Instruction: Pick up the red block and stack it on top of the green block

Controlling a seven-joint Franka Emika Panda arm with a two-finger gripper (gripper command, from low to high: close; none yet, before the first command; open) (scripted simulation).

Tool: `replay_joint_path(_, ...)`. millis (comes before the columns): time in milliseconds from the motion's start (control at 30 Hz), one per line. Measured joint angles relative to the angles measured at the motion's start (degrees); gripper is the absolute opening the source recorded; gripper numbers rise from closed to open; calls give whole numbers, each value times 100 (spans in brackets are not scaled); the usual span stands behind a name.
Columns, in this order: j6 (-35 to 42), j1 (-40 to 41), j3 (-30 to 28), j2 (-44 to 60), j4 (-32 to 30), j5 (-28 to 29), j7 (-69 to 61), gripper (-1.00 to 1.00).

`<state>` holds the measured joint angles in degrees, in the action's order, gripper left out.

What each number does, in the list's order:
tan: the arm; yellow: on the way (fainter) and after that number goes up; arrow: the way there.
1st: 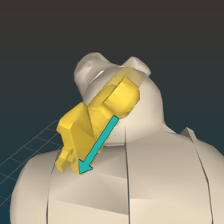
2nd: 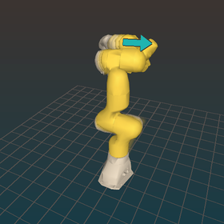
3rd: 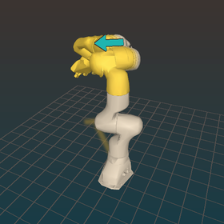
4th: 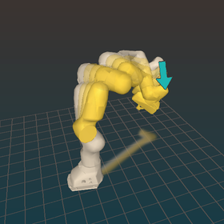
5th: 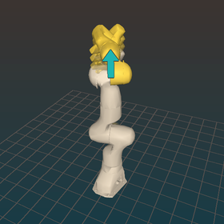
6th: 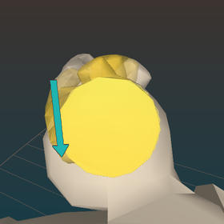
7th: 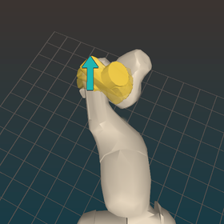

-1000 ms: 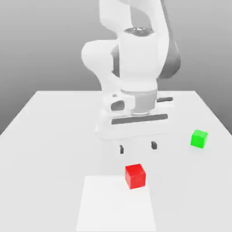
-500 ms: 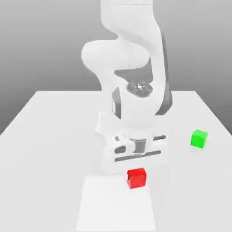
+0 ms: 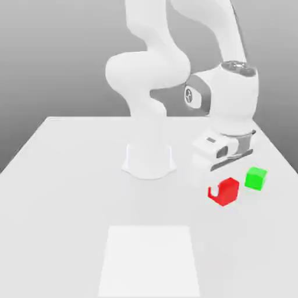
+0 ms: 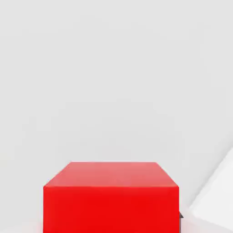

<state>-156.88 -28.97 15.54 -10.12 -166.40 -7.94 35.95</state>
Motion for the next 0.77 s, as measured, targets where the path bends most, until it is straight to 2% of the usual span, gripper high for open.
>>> replay_joint_path(267,387,-1811,1218,-281,121,-479,-147,-100)
replay_joint_path(433,51,-1417,1579,257,169,603,628,-100)
replay_joint_path(600,-385,-1158,1547,857,210,1689,1392,-100)
replay_joint_path(700,-683,-1103,1504,1155,215,2017,1623,-100)
replay_joint_path(767,-906,-1123,1524,1315,202,2016,1620,-100)
